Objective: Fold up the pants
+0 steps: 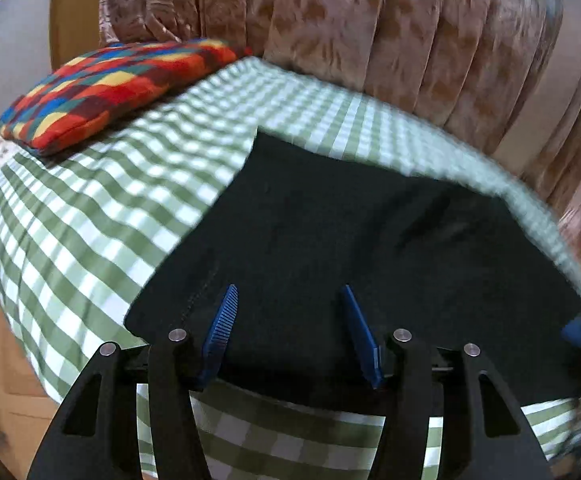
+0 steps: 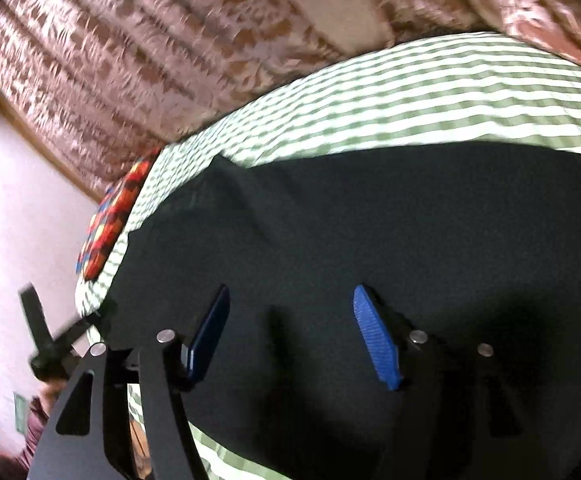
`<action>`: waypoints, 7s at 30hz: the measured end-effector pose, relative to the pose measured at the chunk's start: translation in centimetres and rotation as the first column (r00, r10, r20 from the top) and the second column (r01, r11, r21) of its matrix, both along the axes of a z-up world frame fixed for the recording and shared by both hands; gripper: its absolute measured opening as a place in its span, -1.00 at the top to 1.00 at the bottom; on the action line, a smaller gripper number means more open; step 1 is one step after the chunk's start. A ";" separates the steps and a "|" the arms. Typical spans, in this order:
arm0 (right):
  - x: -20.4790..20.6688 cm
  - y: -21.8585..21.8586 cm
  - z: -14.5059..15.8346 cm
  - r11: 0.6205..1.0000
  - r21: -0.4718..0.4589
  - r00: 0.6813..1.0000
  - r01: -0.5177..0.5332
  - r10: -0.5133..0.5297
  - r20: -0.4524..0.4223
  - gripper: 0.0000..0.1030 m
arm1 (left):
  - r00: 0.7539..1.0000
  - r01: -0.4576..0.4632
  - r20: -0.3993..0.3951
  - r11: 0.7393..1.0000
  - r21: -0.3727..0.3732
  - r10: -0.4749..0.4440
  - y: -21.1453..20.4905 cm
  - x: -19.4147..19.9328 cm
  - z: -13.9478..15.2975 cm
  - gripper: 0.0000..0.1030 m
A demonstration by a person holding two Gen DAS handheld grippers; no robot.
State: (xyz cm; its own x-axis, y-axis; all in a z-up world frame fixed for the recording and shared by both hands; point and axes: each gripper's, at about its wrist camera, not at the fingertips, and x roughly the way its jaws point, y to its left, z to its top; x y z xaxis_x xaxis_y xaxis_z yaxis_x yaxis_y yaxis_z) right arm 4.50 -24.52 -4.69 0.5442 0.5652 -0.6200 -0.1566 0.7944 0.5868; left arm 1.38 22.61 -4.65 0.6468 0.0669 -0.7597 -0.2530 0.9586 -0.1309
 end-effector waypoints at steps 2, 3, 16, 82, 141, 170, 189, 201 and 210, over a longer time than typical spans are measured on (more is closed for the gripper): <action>-0.6 -2.8 0.5 0.997 0.021 0.997 0.071 -0.071 0.001 -0.25 | 1.000 -0.003 -0.008 0.999 0.048 0.003 -0.6 0.3 -0.3 -0.05; -1.3 -4.8 0.9 0.992 0.037 0.993 0.118 -0.118 0.006 -0.25 | 1.000 -0.009 -0.017 0.998 0.058 0.010 -0.7 0.6 -0.1 -0.05; -15.2 -30.0 -1.0 0.665 0.197 0.692 0.721 -0.707 -0.144 -0.02 | 0.967 0.244 0.095 0.966 -0.084 -0.236 -8.4 2.6 2.4 -0.18; -9.4 -14.6 2.7 0.981 -0.011 0.981 0.194 -0.194 0.014 0.67 | 0.726 0.641 0.160 0.573 -0.510 -0.669 -25.4 6.9 3.8 0.73; -3.5 -0.2 3.4 0.967 -0.193 0.971 -0.169 0.196 0.133 0.02 | 0.889 0.458 0.067 0.881 -0.121 -0.453 -21.0 4.0 2.5 0.37; -6.5 6.3 0.1 0.930 -0.259 0.944 -0.259 0.301 0.135 0.20 | 0.859 0.471 -0.015 0.800 -0.370 -0.512 -22.8 11.8 -0.8 0.43; -7.0 6.9 0.2 0.927 -0.246 0.932 -0.283 0.326 0.158 -0.38 | 0.998 -0.055 0.000 0.845 -0.532 0.065 2.0 -3.6 -0.8 0.35; -6.7 6.7 0.4 0.932 -0.234 0.937 -0.277 0.316 0.151 -0.38 | 0.954 -0.279 -0.101 0.706 -0.651 0.283 6.3 -5.8 -4.8 0.35; -7.1 6.4 1.8 0.926 -0.269 0.937 -0.264 0.313 0.157 -0.42 | 0.973 -0.177 0.045 0.856 -0.485 0.226 3.3 -3.5 -2.3 0.78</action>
State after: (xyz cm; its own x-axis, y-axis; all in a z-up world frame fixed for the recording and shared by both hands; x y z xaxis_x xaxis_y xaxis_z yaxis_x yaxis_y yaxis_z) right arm -2.60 -18.08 -2.92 0.5028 0.5637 -0.6553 -0.4915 0.8101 0.3197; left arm -2.09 25.95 -6.97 0.7304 -0.1488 -0.6666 -0.3959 0.7030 -0.5908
